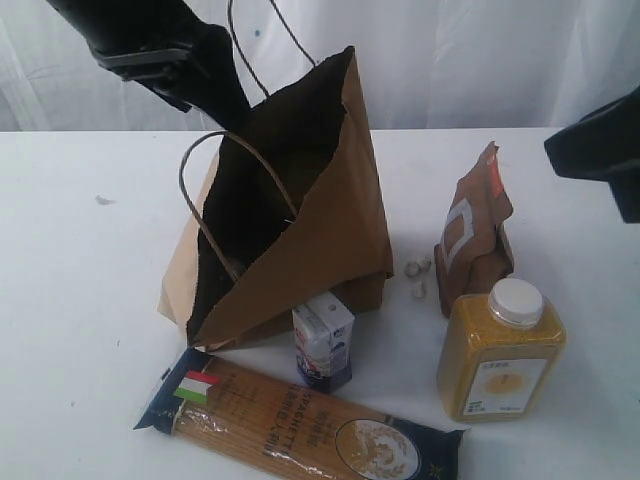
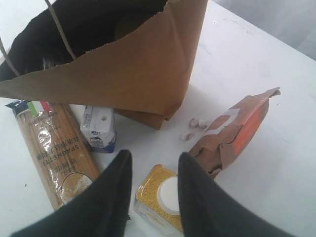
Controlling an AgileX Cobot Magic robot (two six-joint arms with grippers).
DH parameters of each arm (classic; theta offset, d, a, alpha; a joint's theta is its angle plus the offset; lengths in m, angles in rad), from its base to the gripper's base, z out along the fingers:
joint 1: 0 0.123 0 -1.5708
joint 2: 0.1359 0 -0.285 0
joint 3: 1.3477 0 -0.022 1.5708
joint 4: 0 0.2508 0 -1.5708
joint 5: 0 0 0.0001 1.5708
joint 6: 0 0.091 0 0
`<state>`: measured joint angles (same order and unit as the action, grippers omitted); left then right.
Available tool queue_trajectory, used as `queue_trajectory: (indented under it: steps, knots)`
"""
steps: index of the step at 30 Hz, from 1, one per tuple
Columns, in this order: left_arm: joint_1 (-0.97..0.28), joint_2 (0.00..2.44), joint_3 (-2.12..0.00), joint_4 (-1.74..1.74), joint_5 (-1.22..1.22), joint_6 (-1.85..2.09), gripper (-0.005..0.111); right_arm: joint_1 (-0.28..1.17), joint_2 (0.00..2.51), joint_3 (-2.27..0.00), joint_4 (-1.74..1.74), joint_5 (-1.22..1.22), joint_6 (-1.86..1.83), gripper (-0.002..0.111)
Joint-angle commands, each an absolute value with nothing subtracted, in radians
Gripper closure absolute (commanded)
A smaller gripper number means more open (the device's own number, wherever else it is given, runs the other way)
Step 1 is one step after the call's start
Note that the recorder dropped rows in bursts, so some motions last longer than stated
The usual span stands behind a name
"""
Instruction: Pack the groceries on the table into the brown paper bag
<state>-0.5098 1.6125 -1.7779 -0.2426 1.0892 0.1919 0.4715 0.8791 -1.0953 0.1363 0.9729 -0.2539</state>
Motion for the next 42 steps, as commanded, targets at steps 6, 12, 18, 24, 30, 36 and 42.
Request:
queue_trajectory:
  steps: [6, 12, 18, 24, 30, 36, 42]
  knots:
    - [-0.514, 1.701, -1.772, -0.158, 1.028, 0.174, 0.035, 0.466, 0.88, -1.094, 0.145, 0.966, -0.254, 0.078]
    - [-0.514, 1.734, -1.779, -0.062, 1.001, 0.116, 0.069, 0.466, 0.88, -1.094, 0.145, 0.962, -0.254, 0.078]
    - [-0.514, 1.734, -1.853, -0.044, 0.954, 0.11, 0.107, 0.466, 0.88, -1.094, 0.148, 0.962, -0.254, 0.078]
    - [-0.512, 1.734, -1.981, -0.044, 0.964, 0.11, 0.107, 0.468, 0.88, -1.094, 0.17, 0.996, -0.325, 0.078]
    - [-0.512, 1.736, -1.976, -0.044, 0.985, 0.11, 0.107, 0.47, 0.885, -1.094, 0.243, 1.042, -0.476, 0.078]
    - [-0.512, 1.739, -1.955, -0.044, 1.002, 0.108, 0.107, 0.47, 0.909, -1.096, 0.254, 1.081, -0.487, 0.078]
    - [-0.512, 1.739, -1.955, -0.044, 1.016, 0.101, 0.073, 0.47, 0.911, -1.096, 0.259, 1.08, -0.487, 0.078]
